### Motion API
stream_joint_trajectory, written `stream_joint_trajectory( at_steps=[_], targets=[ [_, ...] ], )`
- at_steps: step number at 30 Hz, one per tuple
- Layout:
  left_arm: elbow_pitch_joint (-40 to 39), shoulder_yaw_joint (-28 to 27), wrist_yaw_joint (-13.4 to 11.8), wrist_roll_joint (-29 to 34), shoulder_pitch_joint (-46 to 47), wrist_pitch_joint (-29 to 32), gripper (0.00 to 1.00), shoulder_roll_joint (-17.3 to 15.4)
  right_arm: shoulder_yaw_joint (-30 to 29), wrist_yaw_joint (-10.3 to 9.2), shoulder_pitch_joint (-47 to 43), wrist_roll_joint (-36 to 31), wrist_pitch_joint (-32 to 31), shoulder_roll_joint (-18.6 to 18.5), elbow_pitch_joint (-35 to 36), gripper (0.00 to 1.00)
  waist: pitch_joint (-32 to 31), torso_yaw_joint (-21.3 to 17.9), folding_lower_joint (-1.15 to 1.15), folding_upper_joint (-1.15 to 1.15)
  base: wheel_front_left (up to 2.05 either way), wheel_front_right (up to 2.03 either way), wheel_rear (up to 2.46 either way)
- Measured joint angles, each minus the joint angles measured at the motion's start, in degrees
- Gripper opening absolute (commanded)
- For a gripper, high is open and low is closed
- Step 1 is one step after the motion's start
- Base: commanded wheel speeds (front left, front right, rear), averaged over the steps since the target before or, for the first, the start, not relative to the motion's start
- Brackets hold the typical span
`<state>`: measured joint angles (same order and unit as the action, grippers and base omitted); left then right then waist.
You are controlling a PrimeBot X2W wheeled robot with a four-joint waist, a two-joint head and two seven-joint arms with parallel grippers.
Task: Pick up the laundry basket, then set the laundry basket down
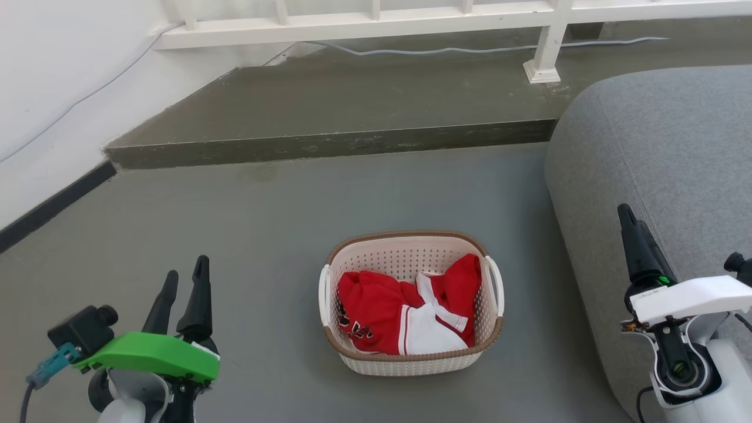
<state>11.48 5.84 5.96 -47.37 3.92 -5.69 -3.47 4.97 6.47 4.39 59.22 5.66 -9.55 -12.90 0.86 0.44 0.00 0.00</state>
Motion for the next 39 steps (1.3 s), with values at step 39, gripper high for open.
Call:
stream_joint_trajectory(
  at_steps=[39],
  targets=[
    [-3.16, 3.75, -1.2, 28.0, 1.83, -7.06, 1.0, 0.71, 3.83, -0.08, 1.11, -26.71, 7.02, 0.03, 0.98, 1.0, 0.18, -0.19, 0.0, 0.0, 0.0, 0.0, 0.0]
  ],
)
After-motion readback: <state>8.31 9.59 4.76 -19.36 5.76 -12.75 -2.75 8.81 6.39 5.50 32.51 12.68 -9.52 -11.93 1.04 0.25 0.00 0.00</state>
